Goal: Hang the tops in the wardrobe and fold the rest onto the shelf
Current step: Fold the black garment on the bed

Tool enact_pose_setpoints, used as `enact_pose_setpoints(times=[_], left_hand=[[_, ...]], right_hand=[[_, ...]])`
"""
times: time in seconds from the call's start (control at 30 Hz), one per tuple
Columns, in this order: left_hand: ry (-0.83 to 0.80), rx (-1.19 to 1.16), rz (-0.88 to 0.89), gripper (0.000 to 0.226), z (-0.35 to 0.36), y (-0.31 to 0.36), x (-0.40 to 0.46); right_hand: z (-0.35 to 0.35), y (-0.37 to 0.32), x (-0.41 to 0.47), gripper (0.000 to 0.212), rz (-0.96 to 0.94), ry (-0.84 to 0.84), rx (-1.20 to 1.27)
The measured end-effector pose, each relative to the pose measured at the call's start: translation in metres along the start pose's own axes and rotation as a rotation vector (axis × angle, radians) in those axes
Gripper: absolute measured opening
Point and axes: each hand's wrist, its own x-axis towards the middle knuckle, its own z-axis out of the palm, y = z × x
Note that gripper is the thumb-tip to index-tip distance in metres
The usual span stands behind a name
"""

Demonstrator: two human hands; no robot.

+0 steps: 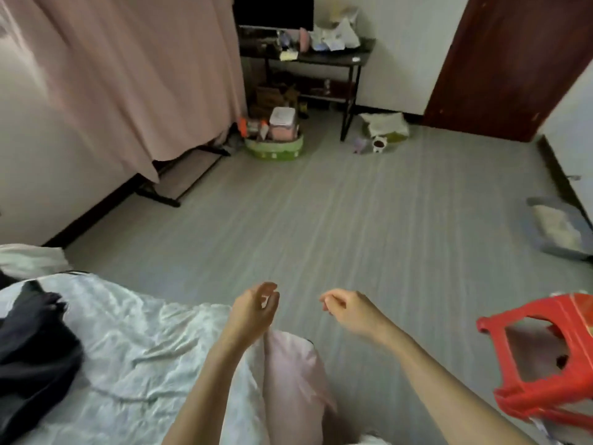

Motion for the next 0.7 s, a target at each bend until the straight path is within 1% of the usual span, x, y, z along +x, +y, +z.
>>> enact_pose_setpoints(times=[0.17, 0.27, 0.3, 0.33, 0.37, 0.43, 0.47, 0.57, 0.63, 0.67, 0.7], left_hand=[[0.1, -0.057, -0.117, 0.028, -0.015, -0.022, 0.071], [0.169, -0.11, -0.192, 0.027, -0.021, -0.03, 0.131], [0.209, -0.122, -0.226, 0.027, -0.021, -0.033, 0.151], [0.273, -0.16, -0.282, 0.026, -0.02, -0.035, 0.192], [0.268, -0.173, -0.3, 0.026, -0.021, -0.034, 0.195], [0.339, -0.216, -0.361, 0.026, -0.022, -0.025, 0.252], [0.345, -0.229, -0.379, 0.027, -0.023, -0.018, 0.271], [0.412, -0.298, -0.392, 0.026, -0.04, 0.007, 0.322], [0.508, -0.348, -0.45, 0.026, -0.059, 0.006, 0.336], [0.53, -0.355, -0.457, 0.026, -0.065, 0.006, 0.336], [0.598, -0.371, -0.517, 0.026, -0.08, -0.007, 0.33]], right_hand=[[-0.011, -0.024, 0.11, 0.025, -0.096, -0.127, -0.056], [-0.024, -0.042, 0.191, 0.024, -0.175, -0.205, -0.093], [-0.026, -0.044, 0.218, 0.023, -0.203, -0.247, -0.102], [-0.038, -0.052, 0.267, 0.023, -0.245, -0.306, -0.162], [-0.039, -0.053, 0.271, 0.023, -0.252, -0.311, -0.165], [-0.059, -0.068, 0.333, 0.021, -0.276, -0.343, -0.208], [-0.068, -0.075, 0.351, 0.02, -0.293, -0.347, -0.221], [-0.084, -0.112, 0.415, 0.02, -0.319, -0.31, -0.226], [-0.07, -0.149, 0.449, 0.022, -0.38, -0.366, -0.29], [-0.064, -0.159, 0.454, 0.022, -0.395, -0.388, -0.299], [-0.041, -0.181, 0.465, 0.023, -0.451, -0.461, -0.327]])
